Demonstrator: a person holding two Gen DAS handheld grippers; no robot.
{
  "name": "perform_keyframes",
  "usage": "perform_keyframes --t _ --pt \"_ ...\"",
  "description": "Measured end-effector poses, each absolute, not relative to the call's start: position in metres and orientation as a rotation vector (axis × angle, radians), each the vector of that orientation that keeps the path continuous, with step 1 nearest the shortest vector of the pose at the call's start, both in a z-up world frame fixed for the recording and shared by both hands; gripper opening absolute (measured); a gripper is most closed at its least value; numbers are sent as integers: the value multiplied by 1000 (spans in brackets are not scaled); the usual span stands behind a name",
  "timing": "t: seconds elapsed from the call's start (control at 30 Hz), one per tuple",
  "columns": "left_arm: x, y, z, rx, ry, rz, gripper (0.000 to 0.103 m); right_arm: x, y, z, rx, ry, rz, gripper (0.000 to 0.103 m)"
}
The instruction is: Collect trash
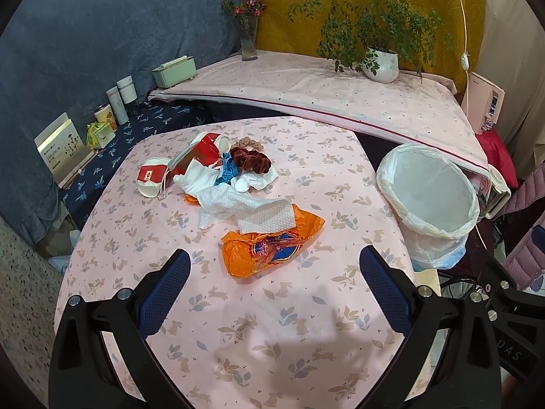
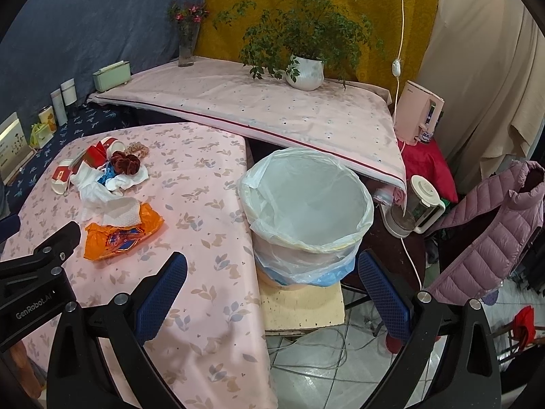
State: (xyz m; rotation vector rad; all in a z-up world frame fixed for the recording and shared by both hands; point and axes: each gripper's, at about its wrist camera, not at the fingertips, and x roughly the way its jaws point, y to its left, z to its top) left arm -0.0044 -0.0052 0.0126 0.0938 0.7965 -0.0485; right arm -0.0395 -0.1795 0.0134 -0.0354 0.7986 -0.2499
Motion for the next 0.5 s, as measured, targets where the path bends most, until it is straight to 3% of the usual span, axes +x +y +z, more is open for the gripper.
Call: perform_keyframes --t 0.5 --pt "-5 -4 11 89 797 -49 95 -41 -181 14 -31 793 -262 96"
